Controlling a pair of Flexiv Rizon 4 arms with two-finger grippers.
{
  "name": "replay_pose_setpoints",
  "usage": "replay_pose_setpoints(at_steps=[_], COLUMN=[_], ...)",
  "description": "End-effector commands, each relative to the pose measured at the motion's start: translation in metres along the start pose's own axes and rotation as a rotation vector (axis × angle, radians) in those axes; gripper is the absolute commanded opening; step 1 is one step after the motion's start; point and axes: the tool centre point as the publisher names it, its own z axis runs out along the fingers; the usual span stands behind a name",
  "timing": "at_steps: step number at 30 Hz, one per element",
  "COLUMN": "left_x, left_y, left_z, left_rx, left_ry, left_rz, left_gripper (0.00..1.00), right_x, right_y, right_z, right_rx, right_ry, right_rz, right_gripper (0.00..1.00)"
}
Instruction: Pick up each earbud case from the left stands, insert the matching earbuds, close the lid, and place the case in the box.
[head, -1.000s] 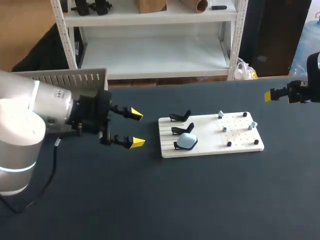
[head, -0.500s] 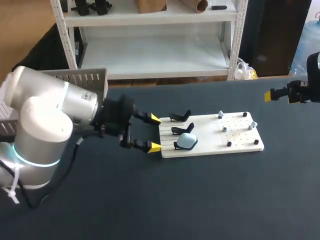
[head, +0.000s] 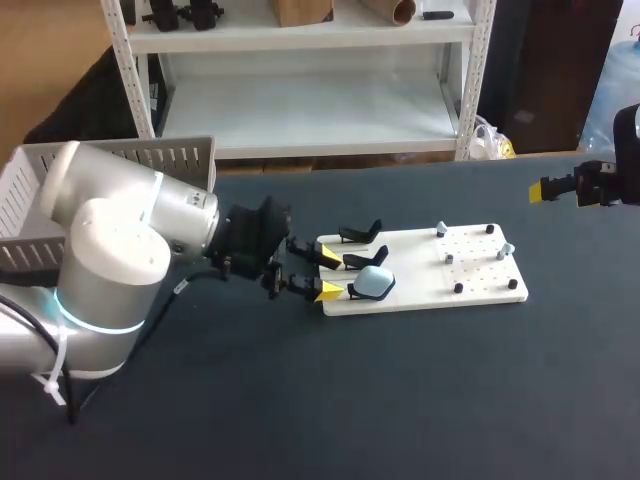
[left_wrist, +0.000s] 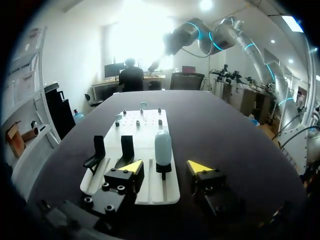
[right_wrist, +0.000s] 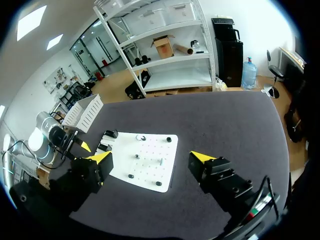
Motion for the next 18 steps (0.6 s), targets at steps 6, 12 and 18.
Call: replay_pose_setpoints(at_steps=[6, 12, 18], left_x=[0.001, -0.002, -0.002], left_y=[0.003, 0.005, 0.01], left_z=[0.015, 0.02, 0.026], left_rx=[0.018, 0.013, 0.008], left_ry=[0.004, 0.0, 0.001], left_rz=[-0.002, -0.004, -0.005], left_gripper=[0.39, 0.53, 0.49], right_x=[0.0, 0.0, 0.0], right_y=[-0.001, -0.001, -0.001], right_z=[0.0, 0.0, 0.0], right_rx=[-0.005, -0.005, -0.005], right_ry=[0.0, 0.0, 0.0], right_rz=[-0.001, -0.001, -0.001], right_gripper=[1.0, 1.0, 1.0])
